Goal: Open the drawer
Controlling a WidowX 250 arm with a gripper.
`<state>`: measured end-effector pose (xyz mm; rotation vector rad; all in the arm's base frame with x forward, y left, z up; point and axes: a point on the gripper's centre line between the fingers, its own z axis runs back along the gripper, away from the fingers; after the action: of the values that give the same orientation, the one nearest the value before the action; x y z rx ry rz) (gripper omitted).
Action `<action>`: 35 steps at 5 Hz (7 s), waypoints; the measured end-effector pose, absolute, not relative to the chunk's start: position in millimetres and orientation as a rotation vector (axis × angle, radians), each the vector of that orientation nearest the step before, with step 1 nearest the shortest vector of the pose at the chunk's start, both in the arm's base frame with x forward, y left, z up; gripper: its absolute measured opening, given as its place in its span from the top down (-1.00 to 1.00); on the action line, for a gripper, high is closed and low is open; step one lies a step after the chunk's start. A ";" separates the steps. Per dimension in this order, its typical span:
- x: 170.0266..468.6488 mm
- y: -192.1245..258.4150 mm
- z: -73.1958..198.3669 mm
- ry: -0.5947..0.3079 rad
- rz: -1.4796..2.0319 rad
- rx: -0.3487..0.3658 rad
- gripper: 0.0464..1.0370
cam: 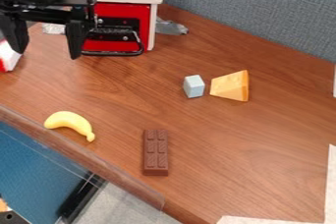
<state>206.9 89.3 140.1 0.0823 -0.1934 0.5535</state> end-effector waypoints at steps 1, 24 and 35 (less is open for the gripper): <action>208.2 88.3 134.5 -0.182 0.533 0.074 -0.92; 265.1 77.1 39.0 -0.362 -0.685 0.043 0.74; 222.7 102.0 125.9 -0.472 -0.432 -0.001 -0.93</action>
<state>222.7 102.0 125.9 -0.0008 -0.4723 -0.4319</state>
